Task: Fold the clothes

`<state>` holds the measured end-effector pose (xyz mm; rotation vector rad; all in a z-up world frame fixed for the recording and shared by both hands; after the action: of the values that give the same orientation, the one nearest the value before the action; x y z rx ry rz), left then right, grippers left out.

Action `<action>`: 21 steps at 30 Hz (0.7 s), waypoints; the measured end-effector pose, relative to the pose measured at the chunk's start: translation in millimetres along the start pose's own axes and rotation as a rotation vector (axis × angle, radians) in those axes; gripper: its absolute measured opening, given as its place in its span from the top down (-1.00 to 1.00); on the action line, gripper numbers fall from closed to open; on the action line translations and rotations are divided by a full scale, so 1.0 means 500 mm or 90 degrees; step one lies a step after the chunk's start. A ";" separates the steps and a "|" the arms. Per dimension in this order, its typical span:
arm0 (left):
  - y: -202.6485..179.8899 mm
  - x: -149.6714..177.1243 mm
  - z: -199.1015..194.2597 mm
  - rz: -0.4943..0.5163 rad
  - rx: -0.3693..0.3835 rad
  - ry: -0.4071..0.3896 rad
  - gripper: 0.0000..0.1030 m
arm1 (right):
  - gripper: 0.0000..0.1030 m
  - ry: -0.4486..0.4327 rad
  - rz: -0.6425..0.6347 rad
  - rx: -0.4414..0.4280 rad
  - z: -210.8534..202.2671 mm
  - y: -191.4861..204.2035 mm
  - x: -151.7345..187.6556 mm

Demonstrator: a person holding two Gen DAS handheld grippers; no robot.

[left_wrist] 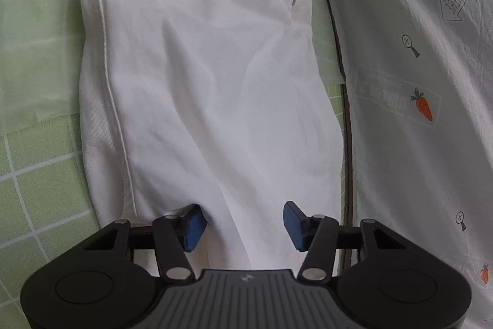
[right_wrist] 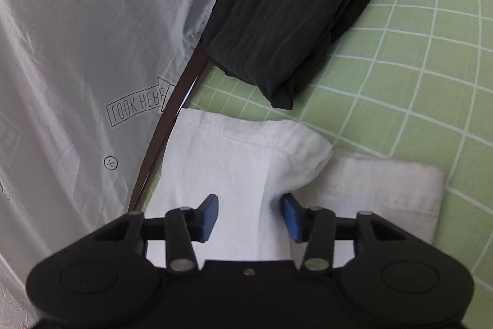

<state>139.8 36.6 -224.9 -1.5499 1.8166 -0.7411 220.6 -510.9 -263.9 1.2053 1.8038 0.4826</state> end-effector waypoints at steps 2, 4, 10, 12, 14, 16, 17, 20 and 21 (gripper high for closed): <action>0.006 0.000 0.012 -0.010 -0.010 0.003 -0.06 | 0.02 0.010 0.018 0.021 0.011 -0.013 0.004; 0.020 0.003 0.015 -0.024 -0.016 0.004 -0.06 | -0.01 0.008 0.047 0.022 0.015 -0.025 0.004; 0.031 0.001 0.032 -0.019 -0.026 0.011 0.09 | 0.26 0.017 0.046 0.018 0.033 -0.018 0.003; 0.030 -0.002 0.024 -0.014 -0.030 0.013 0.61 | 0.91 0.021 0.056 0.016 0.036 -0.022 -0.001; 0.032 -0.008 0.008 -0.014 -0.026 0.013 0.85 | 0.92 0.012 0.080 0.008 0.024 -0.025 -0.015; 0.031 -0.014 -0.016 -0.029 -0.003 0.009 0.91 | 0.93 -0.007 0.090 -0.012 -0.006 -0.018 -0.037; 0.027 -0.016 -0.031 -0.031 0.005 0.009 0.92 | 0.93 -0.017 0.091 -0.027 -0.027 -0.011 -0.051; 0.007 -0.017 -0.085 0.003 0.027 0.010 0.94 | 0.94 -0.050 0.075 -0.065 -0.107 0.011 -0.107; 0.011 -0.014 -0.097 0.020 0.022 0.011 0.94 | 0.94 -0.061 0.058 -0.069 -0.134 0.014 -0.116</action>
<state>100.0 45.1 -196.9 -1.4934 1.8275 -0.7683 176.1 -548.6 -196.7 1.2179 1.6266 0.5581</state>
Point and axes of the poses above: each gripper's, at about its wrist camera, not at the fingertips, and z roughly the way its jaws point, y to its left, x to its underside, the point moved 6 cm from there along z, roughly the way its jaws point, and after that the axes turned 12 degrees about -y, right-handed, at the moved point
